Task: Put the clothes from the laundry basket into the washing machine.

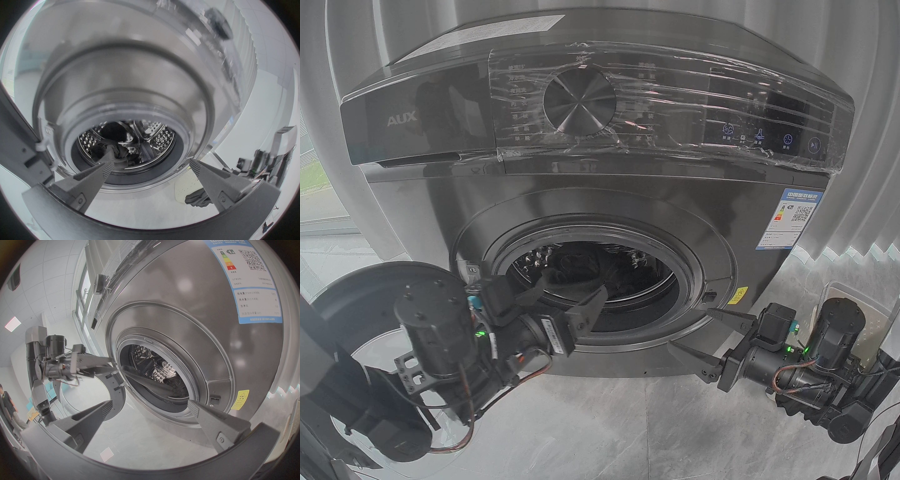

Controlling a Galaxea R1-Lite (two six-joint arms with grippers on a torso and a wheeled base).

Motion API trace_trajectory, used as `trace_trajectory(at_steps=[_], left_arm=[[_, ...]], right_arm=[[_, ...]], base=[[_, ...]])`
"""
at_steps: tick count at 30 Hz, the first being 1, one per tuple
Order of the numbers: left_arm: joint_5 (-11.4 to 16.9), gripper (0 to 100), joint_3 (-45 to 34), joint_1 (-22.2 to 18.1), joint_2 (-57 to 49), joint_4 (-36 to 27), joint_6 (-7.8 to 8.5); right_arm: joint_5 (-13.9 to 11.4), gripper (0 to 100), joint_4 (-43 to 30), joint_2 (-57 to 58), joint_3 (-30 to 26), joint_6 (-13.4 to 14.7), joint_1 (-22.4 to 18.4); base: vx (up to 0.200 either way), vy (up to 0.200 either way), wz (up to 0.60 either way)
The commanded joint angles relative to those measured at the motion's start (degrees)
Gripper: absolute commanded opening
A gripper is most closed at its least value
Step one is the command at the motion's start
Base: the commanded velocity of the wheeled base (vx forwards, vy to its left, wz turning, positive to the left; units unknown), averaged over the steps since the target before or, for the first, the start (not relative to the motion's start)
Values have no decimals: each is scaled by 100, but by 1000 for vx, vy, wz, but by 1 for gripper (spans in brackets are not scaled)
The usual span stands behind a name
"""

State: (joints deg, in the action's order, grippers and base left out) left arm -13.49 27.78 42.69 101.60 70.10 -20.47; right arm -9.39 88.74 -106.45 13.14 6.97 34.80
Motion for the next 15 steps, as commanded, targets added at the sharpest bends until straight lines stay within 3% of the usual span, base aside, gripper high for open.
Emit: trace_trajectory(at_steps=[1,3,4,8,11,13,15], left_arm=[[14,100,-282,-314,-949,-110,96],[31,100,-282,-340,-984,-5,298],[58,100,-282,-323,-1001,48,324],[93,100,-370,-182,-1063,101,131],[137,100,-379,-138,-808,127,87],[268,100,-352,-165,-553,153,69],[673,100,-291,-332,71,364,104]], right_arm=[[-2,100,3,10,-5,6,18],[7,100,3,19,-5,15,44],[7,100,12,19,-5,15,44],[-2,100,3,1,-5,15,44],[7,100,12,1,4,15,53],[7,100,12,1,31,15,62],[7,100,12,-16,13,23,62]], base=[[0,0,0],[0,0,0],[0,0,0],[0,0,0],[0,0,0],[0,0,0],[0,0,0]])
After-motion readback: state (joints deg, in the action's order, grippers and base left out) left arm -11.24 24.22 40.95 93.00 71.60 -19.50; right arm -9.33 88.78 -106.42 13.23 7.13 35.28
